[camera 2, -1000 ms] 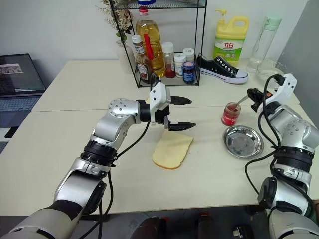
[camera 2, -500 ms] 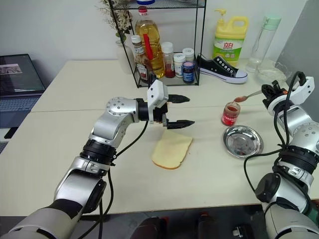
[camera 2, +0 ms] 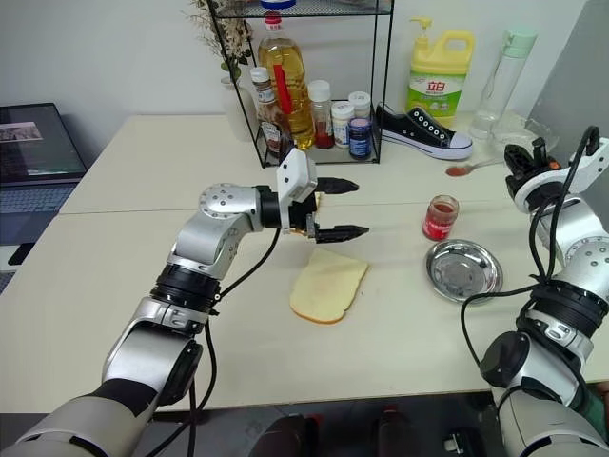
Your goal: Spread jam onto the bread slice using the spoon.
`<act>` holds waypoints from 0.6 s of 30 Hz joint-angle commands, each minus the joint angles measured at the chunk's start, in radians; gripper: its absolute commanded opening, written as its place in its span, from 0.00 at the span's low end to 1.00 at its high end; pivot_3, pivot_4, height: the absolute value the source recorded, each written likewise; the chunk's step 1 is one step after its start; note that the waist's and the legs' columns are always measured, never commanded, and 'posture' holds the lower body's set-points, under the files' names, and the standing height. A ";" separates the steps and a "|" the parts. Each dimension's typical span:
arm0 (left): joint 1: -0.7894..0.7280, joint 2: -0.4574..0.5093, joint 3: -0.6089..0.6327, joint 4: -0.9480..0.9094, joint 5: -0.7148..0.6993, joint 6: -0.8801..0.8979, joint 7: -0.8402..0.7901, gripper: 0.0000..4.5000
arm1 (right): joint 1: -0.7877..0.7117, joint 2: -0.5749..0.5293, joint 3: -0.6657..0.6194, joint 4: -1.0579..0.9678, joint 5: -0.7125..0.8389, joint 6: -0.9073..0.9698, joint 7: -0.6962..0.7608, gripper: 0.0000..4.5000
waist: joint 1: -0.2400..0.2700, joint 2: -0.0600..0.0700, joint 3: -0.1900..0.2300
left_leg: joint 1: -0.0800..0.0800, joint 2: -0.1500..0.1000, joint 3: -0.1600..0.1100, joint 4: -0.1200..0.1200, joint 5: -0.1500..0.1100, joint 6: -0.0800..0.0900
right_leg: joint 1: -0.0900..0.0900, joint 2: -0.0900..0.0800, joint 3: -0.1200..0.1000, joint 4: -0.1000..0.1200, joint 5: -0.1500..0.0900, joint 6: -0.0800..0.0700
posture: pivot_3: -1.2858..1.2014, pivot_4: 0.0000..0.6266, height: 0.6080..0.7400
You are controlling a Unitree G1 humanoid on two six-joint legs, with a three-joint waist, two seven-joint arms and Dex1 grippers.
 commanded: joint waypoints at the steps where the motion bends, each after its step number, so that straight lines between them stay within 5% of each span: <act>1: -0.008 0.034 0.039 -0.033 -0.015 -0.002 -0.009 1.00 | -0.003 0.007 -0.006 -0.115 0.097 0.018 -0.029 0.01 | 0.000 0.000 0.000 | 0.000 0.000 0.000 0.000 0.000 0.000 | 0.000 0.000 0.000 0.000 0.000 0.000 | 0.52 0.24 1.00; 11: 0.355 0.265 0.162 -0.425 -0.127 0.215 0.001 1.00 | 0.094 0.099 0.239 -0.449 0.272 0.136 -0.111 0.01 | -0.024 0.002 -0.001 | -0.002 0.003 -0.001 -0.001 0.000 0.000 | -0.004 0.000 0.001 0.001 0.000 0.000 | 0.52 0.24 1.00; 18: 0.695 0.351 0.273 -0.742 -0.203 0.330 0.087 1.00 | 0.223 0.110 0.507 -0.607 0.221 0.178 -0.046 0.01 | -0.016 0.002 -0.001 | -0.004 0.002 -0.002 -0.001 0.000 0.000 | -0.005 -0.001 0.000 0.000 0.000 0.000 | 0.52 0.24 1.00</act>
